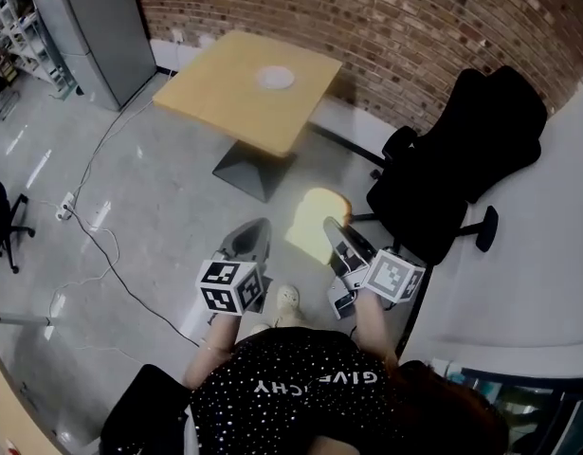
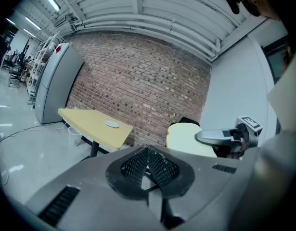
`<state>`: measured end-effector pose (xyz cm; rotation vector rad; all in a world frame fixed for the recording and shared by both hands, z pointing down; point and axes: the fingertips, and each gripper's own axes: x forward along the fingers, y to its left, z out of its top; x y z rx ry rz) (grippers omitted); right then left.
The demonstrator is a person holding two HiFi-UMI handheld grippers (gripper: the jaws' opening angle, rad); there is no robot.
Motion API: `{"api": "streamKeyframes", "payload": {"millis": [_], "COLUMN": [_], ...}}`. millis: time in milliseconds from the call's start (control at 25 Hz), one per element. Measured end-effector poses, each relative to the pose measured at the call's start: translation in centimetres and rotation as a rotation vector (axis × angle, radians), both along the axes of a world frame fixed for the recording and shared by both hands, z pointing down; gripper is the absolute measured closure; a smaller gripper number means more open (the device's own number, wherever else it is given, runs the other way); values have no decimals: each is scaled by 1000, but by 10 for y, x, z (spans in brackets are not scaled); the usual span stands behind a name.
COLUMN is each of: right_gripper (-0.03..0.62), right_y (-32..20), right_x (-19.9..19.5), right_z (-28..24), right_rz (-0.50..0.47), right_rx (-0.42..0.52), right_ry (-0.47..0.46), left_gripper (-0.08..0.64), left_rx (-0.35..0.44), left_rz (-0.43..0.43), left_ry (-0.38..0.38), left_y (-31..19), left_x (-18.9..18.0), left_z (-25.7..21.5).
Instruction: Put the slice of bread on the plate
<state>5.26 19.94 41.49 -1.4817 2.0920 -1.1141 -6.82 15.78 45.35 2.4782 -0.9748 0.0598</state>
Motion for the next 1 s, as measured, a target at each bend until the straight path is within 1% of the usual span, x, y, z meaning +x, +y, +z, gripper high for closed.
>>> {"api": "streamKeyframes", "payload": {"millis": [160, 280, 400, 520, 760, 1000], "right_gripper": [497, 497, 497, 497, 497, 497], "right_y": [-47, -75, -98, -115, -130, -124], "right_x": [28, 44, 54, 59, 69, 78], "right_z": [-1, 5, 9, 9, 18, 19], "right_rz": [-21, -34, -63, -101, -118, -127], "right_rx": [6, 0, -9, 3, 12, 2], "right_ry": [0, -4, -10, 5, -26, -49], "left_gripper": [561, 561, 561, 561, 561, 561], "left_rx": [16, 7, 5, 14, 21, 21], "left_rz": [-13, -27, -46, -64, -96, -115], "left_ry": [2, -10, -14, -13, -18, -27], "left_y": [-46, -72, -91, -106, -118, -115], "left_x": [28, 42, 53, 62, 69, 75], "left_z": [-3, 5, 8, 7, 15, 16]}}
